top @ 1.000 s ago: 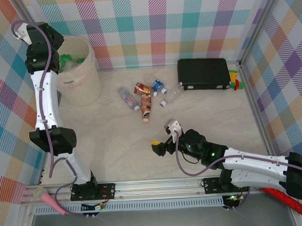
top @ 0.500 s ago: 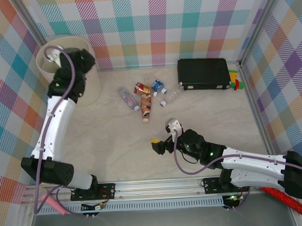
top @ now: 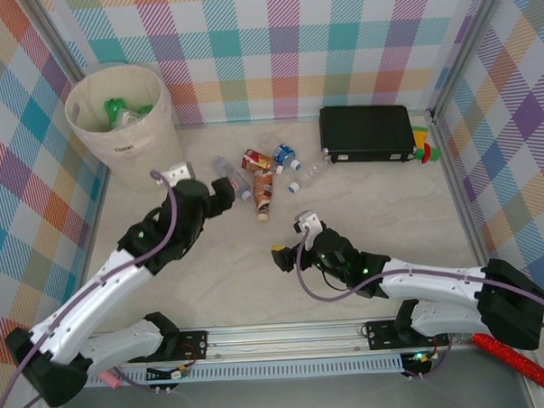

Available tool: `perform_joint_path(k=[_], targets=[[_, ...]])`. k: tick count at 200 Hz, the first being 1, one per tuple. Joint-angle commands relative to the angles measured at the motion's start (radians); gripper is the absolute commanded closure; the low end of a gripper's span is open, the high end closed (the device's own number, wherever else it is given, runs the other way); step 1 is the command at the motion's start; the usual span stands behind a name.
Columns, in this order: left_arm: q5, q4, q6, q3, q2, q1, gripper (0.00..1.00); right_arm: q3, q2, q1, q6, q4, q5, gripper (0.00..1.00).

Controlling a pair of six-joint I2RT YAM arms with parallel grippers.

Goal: Put the plastic bottles in the bin

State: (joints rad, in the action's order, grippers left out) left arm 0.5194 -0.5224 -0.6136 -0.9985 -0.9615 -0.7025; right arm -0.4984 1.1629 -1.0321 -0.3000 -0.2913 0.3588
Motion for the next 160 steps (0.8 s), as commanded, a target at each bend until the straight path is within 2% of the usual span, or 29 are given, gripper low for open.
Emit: perform_joint_path(k=[1, 23, 54, 83, 100, 160], targets=[[0.046, -0.031, -0.034, 0.092, 0.103, -0.052, 0.0, -0.081, 0.046, 0.016, -0.035, 0.01, 0.01, 0.0], [0.041, -0.037, -0.08, 0.22, 0.221, -0.099, 0.0, -0.186, 0.129, 0.036, -0.094, 0.117, 0.011, 0.06], [-0.019, -0.061, -0.1, 0.314, 0.358, -0.117, 0.0, -0.361, 0.306, 0.079, -0.198, 0.271, -0.035, 0.23], [-0.028, -0.146, -0.094, 0.317, 0.417, -0.117, 0.0, -0.541, 0.491, 0.108, -0.279, 0.406, -0.041, 0.39], [-0.027, -0.187, -0.093, 0.318, 0.443, -0.117, 0.0, -0.627, 0.578, 0.119, -0.313, 0.45, -0.019, 0.41], [-0.045, -0.255, -0.115, 0.33, 0.556, -0.117, 0.0, -0.892, 0.836, 0.156, -0.391, 0.585, -0.025, 0.39]])
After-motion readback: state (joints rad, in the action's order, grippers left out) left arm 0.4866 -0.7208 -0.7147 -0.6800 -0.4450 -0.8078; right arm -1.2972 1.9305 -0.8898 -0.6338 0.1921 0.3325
